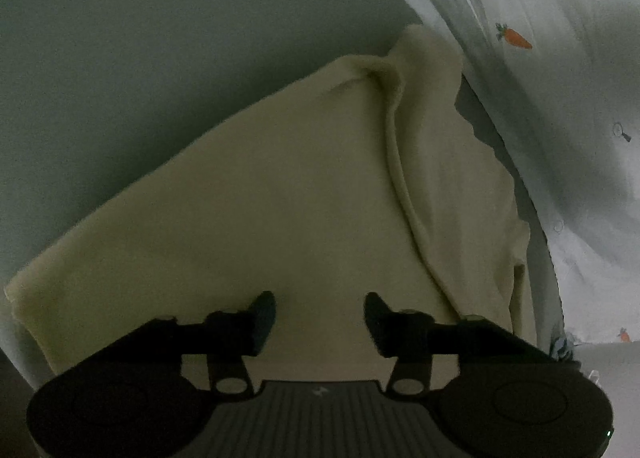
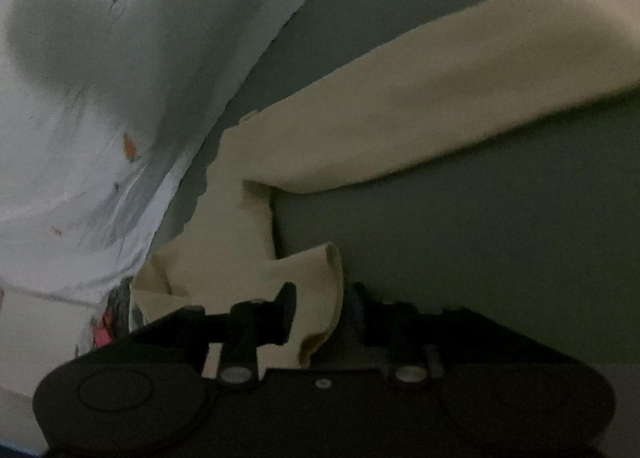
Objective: Fold clothes
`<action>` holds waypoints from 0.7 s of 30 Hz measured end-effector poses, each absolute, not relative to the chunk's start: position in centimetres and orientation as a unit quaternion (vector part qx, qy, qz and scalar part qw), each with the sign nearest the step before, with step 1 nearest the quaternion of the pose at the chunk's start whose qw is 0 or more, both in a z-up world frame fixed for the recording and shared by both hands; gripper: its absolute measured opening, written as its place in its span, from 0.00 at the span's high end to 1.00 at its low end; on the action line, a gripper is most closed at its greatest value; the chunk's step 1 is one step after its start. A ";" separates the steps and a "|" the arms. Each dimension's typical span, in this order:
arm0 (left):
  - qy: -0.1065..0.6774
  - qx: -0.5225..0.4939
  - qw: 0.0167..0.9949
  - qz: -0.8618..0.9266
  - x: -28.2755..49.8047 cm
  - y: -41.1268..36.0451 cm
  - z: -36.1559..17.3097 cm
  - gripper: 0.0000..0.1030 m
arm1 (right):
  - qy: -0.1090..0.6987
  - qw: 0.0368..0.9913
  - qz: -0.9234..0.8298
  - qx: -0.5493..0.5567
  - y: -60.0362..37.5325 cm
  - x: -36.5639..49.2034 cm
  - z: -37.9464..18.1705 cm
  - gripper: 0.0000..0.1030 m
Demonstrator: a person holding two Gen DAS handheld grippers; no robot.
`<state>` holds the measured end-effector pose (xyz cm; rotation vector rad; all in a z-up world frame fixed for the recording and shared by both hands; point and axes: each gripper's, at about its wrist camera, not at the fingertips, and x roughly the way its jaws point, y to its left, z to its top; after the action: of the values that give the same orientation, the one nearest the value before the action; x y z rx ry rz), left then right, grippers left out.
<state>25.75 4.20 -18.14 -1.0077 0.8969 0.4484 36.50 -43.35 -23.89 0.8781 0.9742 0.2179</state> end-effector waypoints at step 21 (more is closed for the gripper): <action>0.443 -0.473 0.720 0.247 30.0 3.5 -18.5 0.00 | 0.434 0.857 0.255 0.109 -39.7 39.8 -21.4 0.95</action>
<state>29.97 3.55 -18.50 -1.0443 0.9800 0.5466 39.79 -39.65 -21.43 0.2283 0.9114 0.5365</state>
